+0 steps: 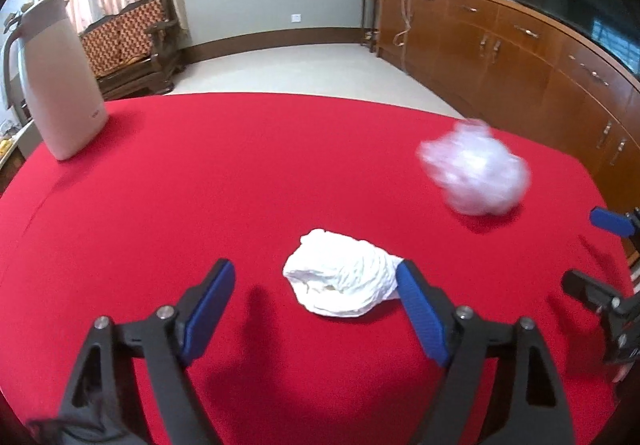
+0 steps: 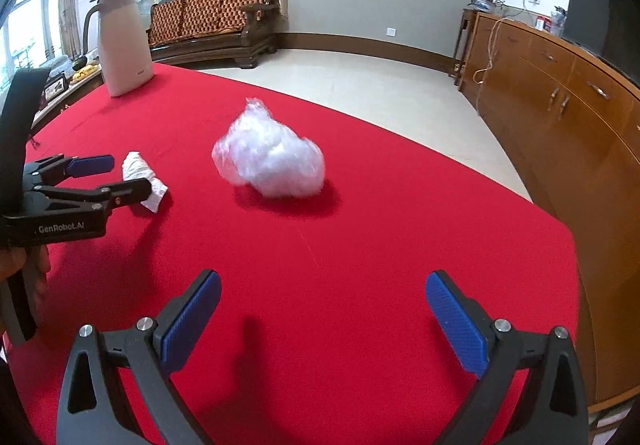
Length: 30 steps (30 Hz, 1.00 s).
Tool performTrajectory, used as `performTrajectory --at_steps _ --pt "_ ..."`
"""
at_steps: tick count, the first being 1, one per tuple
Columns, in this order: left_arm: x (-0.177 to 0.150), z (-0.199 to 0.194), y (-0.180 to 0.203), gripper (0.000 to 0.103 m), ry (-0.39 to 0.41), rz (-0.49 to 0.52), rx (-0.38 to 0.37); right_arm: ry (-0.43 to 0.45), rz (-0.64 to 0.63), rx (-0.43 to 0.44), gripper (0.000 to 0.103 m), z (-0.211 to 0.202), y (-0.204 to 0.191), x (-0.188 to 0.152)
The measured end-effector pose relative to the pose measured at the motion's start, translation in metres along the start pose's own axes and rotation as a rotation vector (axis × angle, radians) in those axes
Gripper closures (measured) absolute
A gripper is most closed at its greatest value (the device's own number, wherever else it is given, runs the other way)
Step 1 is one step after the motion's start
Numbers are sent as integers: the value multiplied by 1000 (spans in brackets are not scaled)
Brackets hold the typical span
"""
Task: Collect trash
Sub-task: 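Grasp the crumpled white tissue with the left tool while the right tool grasps the clear plastic bag, then carry the tissue and plastic bag over the black bucket with both tools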
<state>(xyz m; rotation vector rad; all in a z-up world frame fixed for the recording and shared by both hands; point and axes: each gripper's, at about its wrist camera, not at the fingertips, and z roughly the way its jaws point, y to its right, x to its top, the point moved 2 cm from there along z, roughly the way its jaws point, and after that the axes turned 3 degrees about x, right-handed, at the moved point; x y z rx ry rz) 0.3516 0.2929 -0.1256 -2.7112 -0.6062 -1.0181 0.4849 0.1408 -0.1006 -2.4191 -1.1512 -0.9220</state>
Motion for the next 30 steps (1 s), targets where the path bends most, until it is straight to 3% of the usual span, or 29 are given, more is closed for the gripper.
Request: performTrajectory --at_steps 6,13,14,15,16,19,22,30 --pt "3 9 -15 21 -27 -17 3 -16 -22 32 1 34 -18 29" --pt "6 12 -18 31 -40 -24 -30 -46 20 67 12 67 -29 54" --pt "6 13 -18 33 -45 -28 -41 -52 26 64 14 70 -29 55" --pt "6 13 -17 36 -47 -30 -45 -59 26 65 23 72 -30 55" --pt "8 15 -19 43 -48 -29 -51 -62 20 67 40 73 -31 54" --pt "10 15 -16 50 -43 -15 -63 -60 -1 64 57 69 -35 53" --pt "10 12 -13 53 -25 -6 -77 -50 -8 77 63 63 -37 51" --pt "3 -2 -4 55 19 10 -102 -9 24 101 65 32 -38 33"
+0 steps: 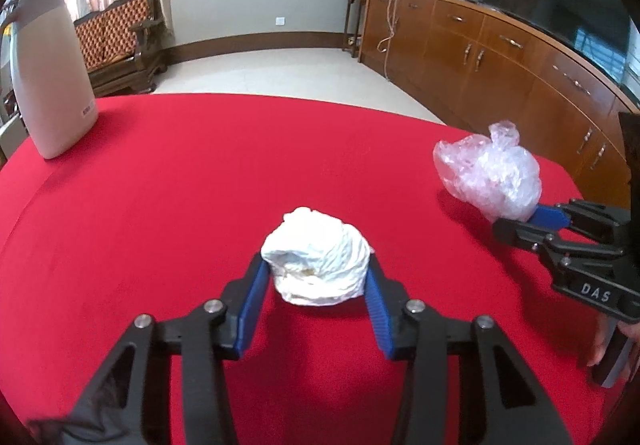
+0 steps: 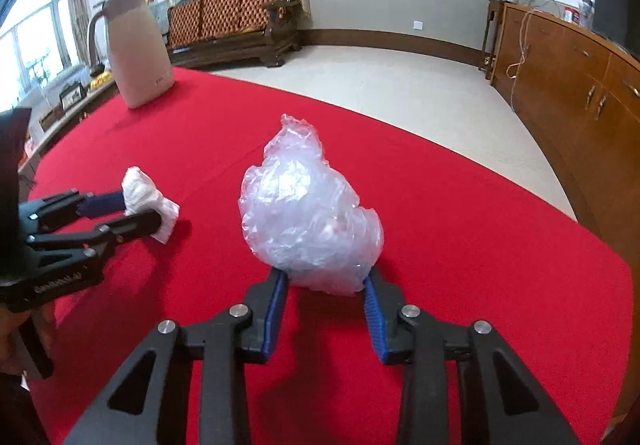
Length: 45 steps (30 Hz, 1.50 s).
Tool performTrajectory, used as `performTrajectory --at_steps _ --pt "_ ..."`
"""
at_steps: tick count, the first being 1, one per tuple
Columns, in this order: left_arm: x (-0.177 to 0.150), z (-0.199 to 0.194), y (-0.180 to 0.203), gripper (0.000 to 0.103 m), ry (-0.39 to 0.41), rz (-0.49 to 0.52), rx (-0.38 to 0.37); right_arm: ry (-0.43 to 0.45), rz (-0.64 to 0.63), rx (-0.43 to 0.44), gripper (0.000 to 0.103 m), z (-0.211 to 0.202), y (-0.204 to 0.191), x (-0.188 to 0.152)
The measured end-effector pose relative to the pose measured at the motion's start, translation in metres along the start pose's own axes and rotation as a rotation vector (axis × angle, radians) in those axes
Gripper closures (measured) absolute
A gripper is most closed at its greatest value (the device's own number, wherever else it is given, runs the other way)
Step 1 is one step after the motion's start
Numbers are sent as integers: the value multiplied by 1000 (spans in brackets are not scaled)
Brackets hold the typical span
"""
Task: Collect trash
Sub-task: 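Carry the tissue and plastic bag over the black bucket with both tools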
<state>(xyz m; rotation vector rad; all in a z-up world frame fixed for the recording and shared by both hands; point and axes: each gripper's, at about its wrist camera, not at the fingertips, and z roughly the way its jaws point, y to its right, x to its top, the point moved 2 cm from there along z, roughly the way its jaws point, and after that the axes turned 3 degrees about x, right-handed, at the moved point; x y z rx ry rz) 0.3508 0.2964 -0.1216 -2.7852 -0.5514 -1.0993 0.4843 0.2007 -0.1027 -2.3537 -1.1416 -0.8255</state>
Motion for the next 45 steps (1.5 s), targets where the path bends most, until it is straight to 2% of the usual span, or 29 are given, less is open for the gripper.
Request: performTrajectory --at_steps 11,13,22,36,45 --pt "-37 -54 46 55 57 49 -41 22 34 -60 65 -87 2 -68" --pt "-47 -68 61 55 77 100 -32 24 42 -71 65 -105 2 -84" --pt "-70 -106 90 55 80 102 -98 37 100 -146 65 -195 18 -158" --pt "-106 -147 160 55 85 202 -195 74 210 -230 65 -283 34 -240" --pt "-130 -171 217 55 92 280 -277 87 291 -311 65 -338 64 -296"
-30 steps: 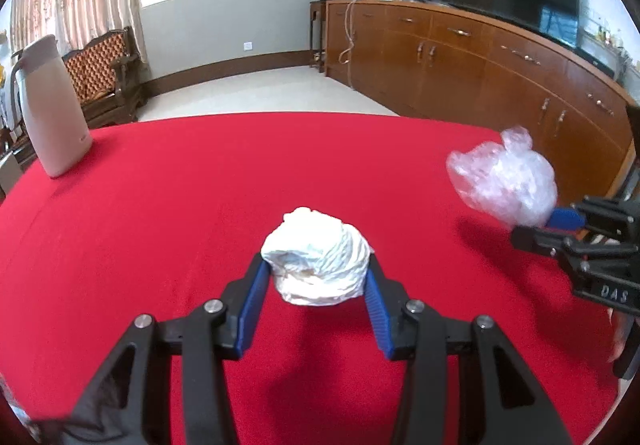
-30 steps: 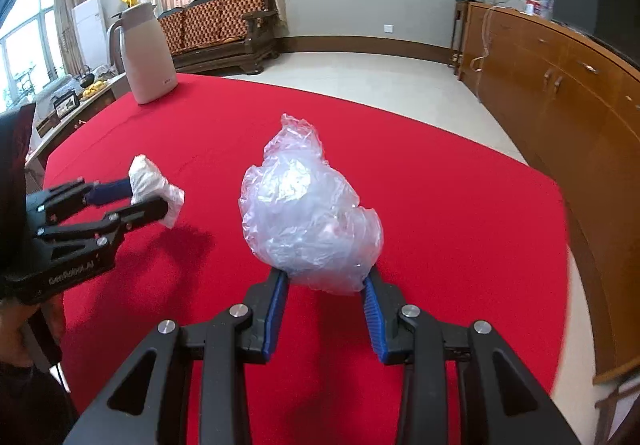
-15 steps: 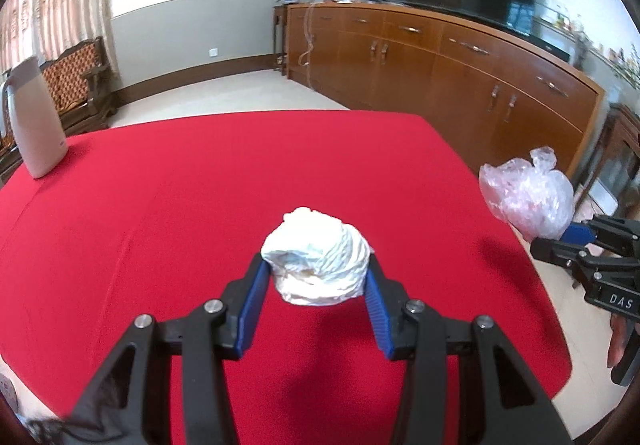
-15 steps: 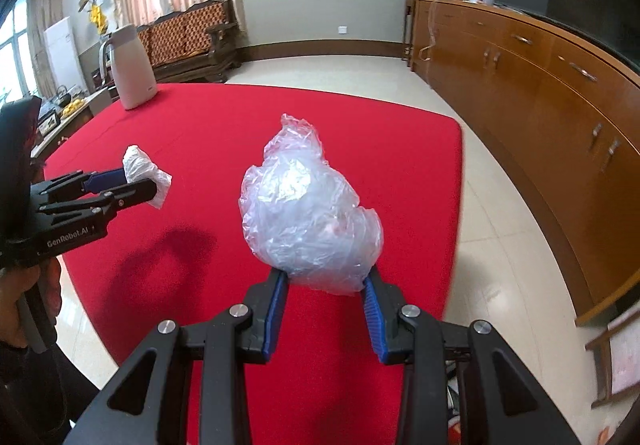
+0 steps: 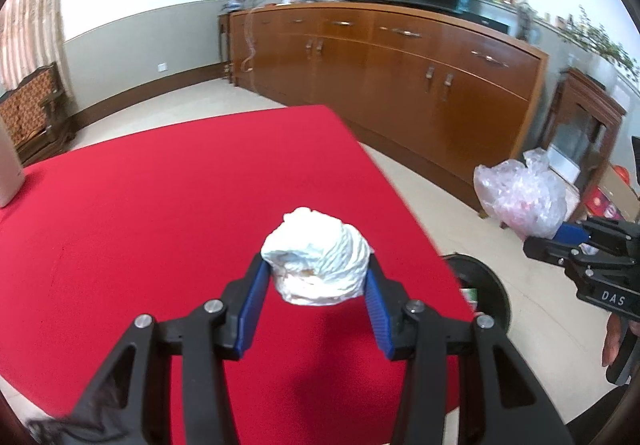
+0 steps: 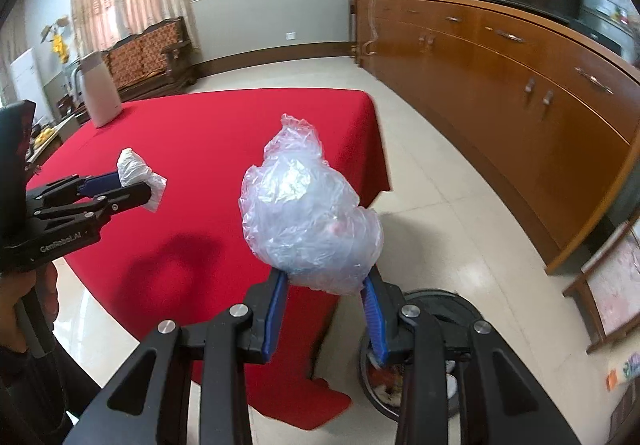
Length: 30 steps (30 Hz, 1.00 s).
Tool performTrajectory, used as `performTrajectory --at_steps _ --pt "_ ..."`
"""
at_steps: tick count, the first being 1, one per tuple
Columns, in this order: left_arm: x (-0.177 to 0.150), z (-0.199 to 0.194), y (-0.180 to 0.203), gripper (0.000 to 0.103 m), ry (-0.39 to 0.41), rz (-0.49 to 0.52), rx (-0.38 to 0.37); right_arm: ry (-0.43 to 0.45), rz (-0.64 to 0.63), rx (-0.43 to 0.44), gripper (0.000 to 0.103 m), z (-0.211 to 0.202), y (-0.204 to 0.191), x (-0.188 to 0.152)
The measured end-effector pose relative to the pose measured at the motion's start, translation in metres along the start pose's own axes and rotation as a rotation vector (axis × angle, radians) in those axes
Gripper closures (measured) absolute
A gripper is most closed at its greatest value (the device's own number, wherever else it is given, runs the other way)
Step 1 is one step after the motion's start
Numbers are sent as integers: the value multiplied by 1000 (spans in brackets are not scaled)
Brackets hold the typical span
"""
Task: Collect trash
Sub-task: 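Carry the tissue and plastic bag over the black bucket with both tools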
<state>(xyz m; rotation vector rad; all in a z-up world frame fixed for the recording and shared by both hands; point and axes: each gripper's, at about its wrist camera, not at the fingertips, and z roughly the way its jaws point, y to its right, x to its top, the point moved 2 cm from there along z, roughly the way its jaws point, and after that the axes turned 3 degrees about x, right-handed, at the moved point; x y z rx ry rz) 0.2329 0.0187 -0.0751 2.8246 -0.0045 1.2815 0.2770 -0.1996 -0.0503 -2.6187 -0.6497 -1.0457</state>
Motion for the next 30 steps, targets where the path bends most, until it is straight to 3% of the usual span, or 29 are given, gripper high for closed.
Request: performTrajectory --at_steps 15,30 --pt "-1 9 116 55 -30 153 -147 -33 134 -111 65 -52 102 -75" --pt "-23 37 198 55 -113 241 -216 -103 200 -130 65 -47 166 -129"
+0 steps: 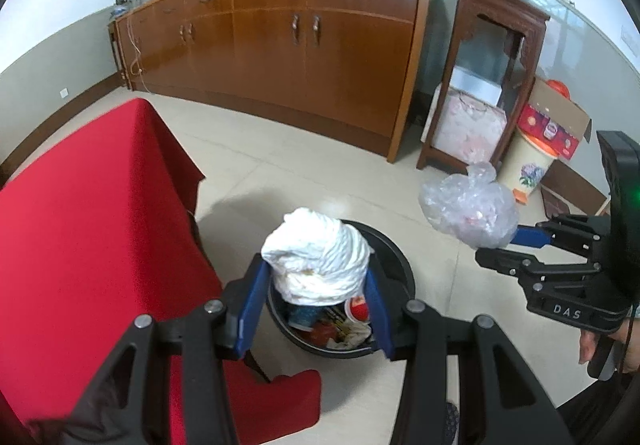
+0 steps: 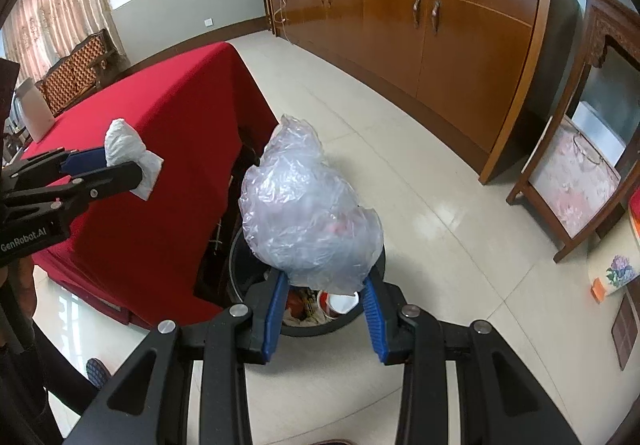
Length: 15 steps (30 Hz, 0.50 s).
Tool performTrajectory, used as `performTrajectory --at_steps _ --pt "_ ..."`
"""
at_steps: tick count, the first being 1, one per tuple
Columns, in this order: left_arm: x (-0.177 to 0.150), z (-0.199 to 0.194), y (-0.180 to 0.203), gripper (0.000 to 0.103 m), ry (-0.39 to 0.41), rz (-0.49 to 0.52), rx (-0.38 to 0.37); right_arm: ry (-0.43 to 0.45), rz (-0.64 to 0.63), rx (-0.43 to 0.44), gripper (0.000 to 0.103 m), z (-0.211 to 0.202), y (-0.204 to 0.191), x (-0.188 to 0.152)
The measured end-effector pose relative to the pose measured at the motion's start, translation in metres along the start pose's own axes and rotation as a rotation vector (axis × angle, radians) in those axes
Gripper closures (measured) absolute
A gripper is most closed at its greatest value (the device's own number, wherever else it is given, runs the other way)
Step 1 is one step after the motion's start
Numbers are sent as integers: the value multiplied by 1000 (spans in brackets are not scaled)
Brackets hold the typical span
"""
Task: Collect trash
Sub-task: 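Carry the tissue and plastic bag over the black bucket with both tools, then open both tools to drop the tissue and bag into the bucket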
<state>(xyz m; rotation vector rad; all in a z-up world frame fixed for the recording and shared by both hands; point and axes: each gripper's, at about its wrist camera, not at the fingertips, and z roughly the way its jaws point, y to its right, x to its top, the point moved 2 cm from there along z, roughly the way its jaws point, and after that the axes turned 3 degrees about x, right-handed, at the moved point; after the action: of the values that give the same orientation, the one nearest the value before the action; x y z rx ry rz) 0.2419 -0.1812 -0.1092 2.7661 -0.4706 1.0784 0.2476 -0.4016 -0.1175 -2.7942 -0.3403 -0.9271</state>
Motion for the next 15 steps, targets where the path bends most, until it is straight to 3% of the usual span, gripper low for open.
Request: performTrajectory --at_steps 15 --pt "-18 51 14 55 -114 -8 -1 -85 24 21 65 46 23 -25"
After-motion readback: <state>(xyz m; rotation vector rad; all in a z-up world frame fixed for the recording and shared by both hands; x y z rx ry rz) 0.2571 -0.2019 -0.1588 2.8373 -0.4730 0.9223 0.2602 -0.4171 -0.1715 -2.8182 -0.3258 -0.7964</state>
